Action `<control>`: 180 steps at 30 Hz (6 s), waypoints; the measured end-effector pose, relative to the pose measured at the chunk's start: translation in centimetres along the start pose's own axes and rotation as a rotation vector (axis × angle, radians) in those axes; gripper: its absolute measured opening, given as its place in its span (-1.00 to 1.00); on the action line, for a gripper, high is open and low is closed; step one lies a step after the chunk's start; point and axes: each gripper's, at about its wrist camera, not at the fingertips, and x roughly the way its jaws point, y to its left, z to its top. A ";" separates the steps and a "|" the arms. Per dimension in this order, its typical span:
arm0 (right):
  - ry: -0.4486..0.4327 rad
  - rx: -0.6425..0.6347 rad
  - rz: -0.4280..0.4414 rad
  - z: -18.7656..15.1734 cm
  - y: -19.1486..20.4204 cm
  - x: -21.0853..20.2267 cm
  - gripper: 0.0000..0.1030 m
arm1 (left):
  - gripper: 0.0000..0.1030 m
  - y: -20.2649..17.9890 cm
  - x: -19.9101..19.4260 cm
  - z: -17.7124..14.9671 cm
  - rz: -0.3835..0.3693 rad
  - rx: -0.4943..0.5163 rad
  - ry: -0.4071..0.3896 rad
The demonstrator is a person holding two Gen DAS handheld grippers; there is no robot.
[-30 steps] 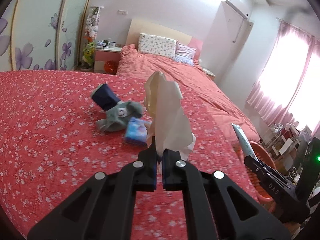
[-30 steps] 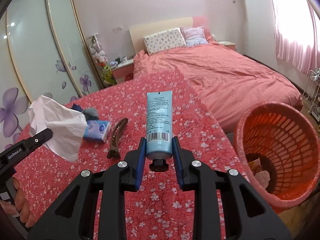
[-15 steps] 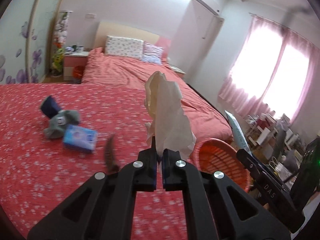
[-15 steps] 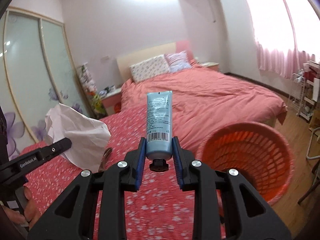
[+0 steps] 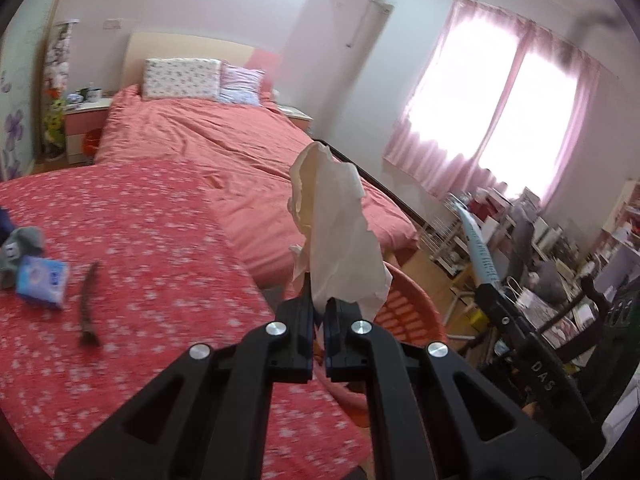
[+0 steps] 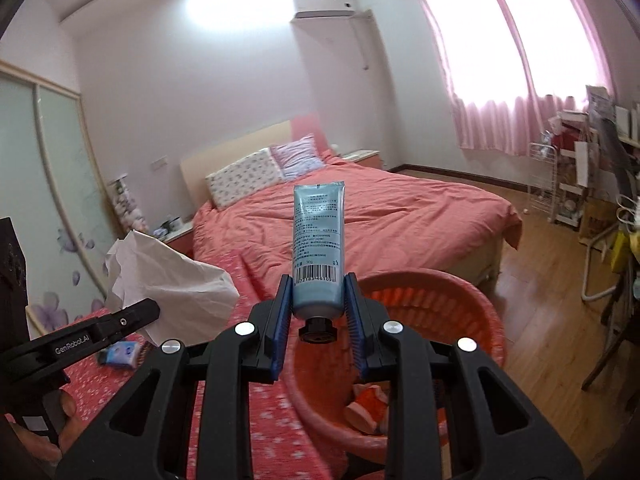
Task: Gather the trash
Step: 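Carry the tissue and lotion tube with both tools over the basket, then open both tools to drop the tissue and tube into the basket, then move both tools back over the remaining items on the bed, then grasp the brown hair clip with the right tool, then move the left tool toward the blue tissue pack while the right holds the hair clip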
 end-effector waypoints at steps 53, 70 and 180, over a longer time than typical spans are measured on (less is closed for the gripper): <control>0.239 -0.111 0.048 -3.5 6.1 4.7 -0.08 | 0.34 16.4 -2.7 -4.9 0.466 -0.118 0.058; 0.427 -0.260 0.335 -7.9 21.2 8.4 -0.08 | 0.42 27.6 -12.0 -6.9 0.686 -0.263 -0.007; 0.526 -0.266 0.231 -11.7 18.7 11.8 -0.52 | 0.34 28.7 0.2 -2.2 0.690 -0.237 0.156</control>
